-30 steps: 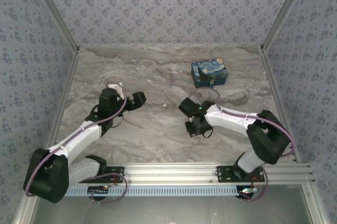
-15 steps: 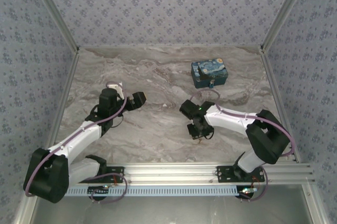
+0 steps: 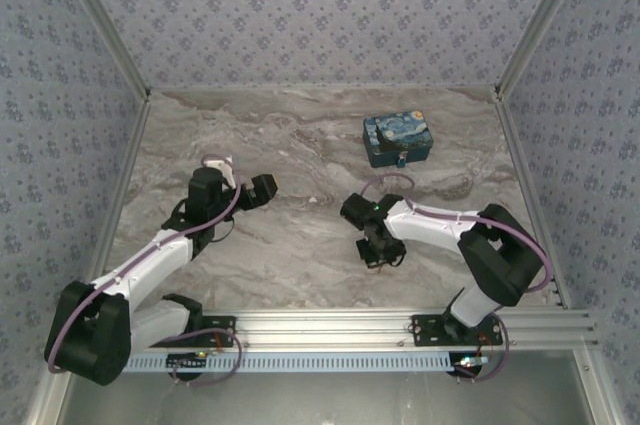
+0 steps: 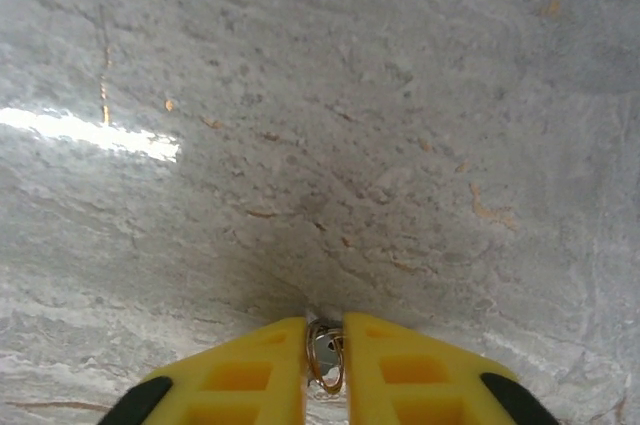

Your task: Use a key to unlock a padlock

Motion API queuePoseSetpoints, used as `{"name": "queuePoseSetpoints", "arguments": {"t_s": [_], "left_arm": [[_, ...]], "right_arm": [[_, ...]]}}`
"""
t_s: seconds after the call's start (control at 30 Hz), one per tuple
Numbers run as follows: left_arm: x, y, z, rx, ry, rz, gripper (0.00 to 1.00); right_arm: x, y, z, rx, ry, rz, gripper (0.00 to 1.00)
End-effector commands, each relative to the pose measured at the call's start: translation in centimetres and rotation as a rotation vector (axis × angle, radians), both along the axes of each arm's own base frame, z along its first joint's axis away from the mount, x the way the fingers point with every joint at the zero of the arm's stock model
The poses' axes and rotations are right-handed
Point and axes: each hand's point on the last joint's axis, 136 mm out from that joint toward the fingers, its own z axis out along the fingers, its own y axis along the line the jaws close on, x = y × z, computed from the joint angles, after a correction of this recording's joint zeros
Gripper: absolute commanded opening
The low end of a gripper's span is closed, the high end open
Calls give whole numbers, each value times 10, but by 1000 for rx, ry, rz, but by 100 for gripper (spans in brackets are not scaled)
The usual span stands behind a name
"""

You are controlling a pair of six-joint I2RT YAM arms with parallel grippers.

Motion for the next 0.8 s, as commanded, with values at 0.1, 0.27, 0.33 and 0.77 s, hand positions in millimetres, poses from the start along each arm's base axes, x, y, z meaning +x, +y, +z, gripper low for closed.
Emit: {"name": "queuePoseSetpoints", "arguments": {"t_s": [0.1, 0.27, 0.33, 0.77], "left_arm": [[4, -4, 14, 1, -31, -10, 99], [4, -4, 19, -1, -49, -18, 100], [4, -5, 23, -3, -64, -22, 99], [-4, -23, 77, -109, -233, -115, 100]], "right_arm": [[-9, -11, -5, -55, 27, -10, 3], [-3, -9, 2, -30, -15, -20, 0], [1, -7, 7, -6, -40, -30, 0], [68, 42, 91, 620, -380, -284, 0]]}}
